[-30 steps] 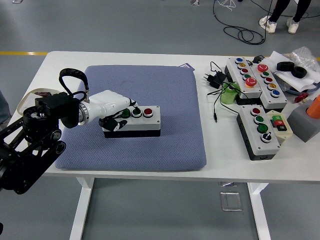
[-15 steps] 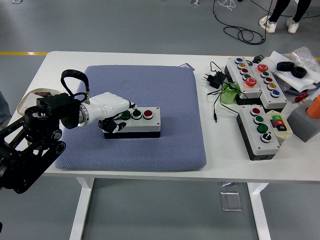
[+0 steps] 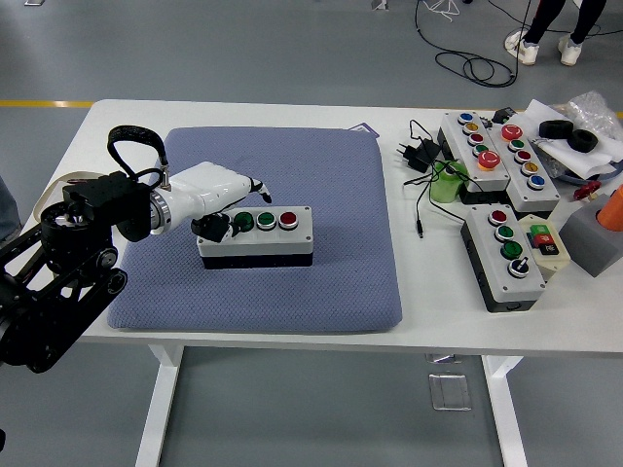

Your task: Pick up the button,place it on the desk,press the button,press the button

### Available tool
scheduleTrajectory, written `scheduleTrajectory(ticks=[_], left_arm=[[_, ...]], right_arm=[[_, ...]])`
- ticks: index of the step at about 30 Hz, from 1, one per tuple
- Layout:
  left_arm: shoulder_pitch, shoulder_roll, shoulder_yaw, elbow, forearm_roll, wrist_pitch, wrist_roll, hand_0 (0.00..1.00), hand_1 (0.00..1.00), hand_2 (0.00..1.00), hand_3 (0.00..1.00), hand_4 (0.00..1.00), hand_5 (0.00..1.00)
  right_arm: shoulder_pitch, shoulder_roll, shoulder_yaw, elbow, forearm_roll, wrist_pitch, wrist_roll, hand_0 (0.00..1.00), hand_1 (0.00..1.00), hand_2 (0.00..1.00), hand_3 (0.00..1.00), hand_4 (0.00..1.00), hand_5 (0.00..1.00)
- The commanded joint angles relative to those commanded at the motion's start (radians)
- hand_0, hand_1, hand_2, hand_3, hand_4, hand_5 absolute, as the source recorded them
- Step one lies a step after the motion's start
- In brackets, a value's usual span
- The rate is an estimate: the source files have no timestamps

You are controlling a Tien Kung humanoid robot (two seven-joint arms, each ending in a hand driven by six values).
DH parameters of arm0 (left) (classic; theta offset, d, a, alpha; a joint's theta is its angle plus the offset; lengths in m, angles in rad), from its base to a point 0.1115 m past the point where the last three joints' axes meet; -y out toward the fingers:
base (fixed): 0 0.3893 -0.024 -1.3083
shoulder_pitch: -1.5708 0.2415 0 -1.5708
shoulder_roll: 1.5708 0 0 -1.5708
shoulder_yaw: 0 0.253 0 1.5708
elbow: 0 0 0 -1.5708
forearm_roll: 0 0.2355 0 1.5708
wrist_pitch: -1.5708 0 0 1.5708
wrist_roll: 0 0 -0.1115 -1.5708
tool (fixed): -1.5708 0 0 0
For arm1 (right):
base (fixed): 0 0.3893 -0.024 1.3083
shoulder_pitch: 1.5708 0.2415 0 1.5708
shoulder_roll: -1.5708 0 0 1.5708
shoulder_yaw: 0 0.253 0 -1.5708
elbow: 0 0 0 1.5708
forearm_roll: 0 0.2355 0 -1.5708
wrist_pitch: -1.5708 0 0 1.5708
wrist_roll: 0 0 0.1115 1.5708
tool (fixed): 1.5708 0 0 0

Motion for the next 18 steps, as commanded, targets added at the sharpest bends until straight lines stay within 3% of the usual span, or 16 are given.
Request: scheduleTrajectory(ticks=[5,10,18], left_arm=[[-0.008,-0.006,0.009,-0.008,0.000,0.013,-0.004,0.076,0.002,0.002,0.777,0.525,0.002],[-0.011,-0.028,0.038,0.009,0.000,0.007,-0.007,0.074,0.002,0.002,0.775,0.516,0.002],[-0.013,-0.035,0.046,0.027,0.000,-0.009,-0.010,0.076,0.002,0.002,0.776,0.522,0.002]], right_arm=[[0.001,-0.001,-0.001,0.000,-0.001,0.001,0.000,0.647,0.638,0.671,0.584,0.384,0.235],[0.001,0.000,-0.003,0.000,0.000,0.001,0.000,0.647,0.638,0.671,0.584,0.384,0.235],[0.002,0.000,-0.006,0.000,0.003,0.000,-0.001,0.647,0.638,0.671,0.584,0.385,0.236]])
